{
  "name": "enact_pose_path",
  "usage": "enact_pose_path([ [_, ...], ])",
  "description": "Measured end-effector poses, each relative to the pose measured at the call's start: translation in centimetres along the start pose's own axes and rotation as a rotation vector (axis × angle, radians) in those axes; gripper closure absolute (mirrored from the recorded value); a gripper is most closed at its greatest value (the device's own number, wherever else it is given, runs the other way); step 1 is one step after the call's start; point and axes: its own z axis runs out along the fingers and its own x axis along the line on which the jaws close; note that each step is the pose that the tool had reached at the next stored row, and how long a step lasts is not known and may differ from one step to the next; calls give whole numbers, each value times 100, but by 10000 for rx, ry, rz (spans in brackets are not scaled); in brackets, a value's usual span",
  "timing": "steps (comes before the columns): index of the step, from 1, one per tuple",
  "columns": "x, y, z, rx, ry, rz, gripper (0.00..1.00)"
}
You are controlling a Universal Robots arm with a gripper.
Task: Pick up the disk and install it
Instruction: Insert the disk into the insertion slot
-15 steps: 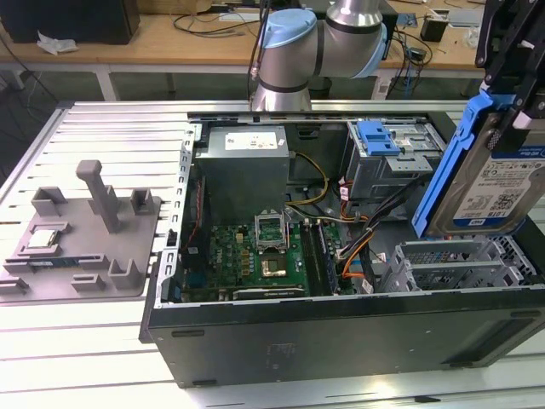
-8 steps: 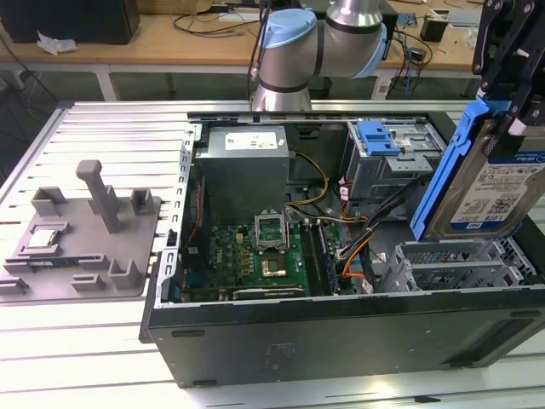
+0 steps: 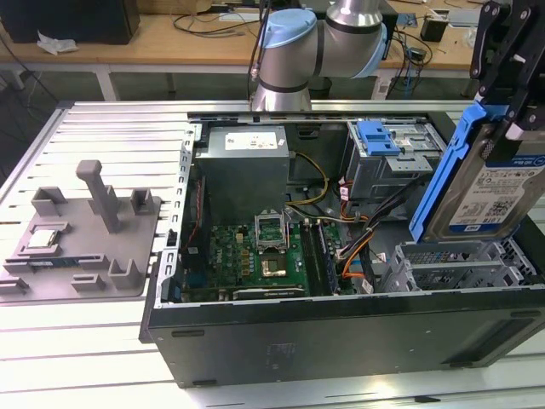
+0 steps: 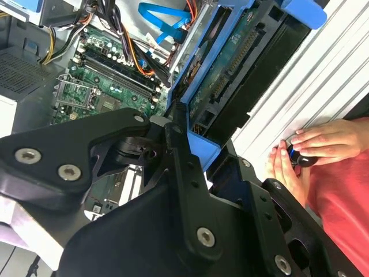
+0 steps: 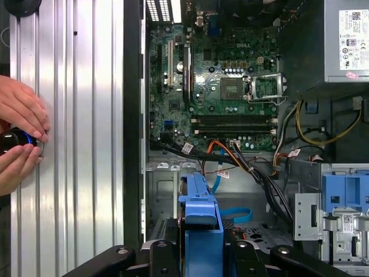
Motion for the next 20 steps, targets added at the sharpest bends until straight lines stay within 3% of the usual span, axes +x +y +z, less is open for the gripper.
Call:
enact_pose_path([
  [20, -3, -2, 106, 0, 1, 0, 64],
])
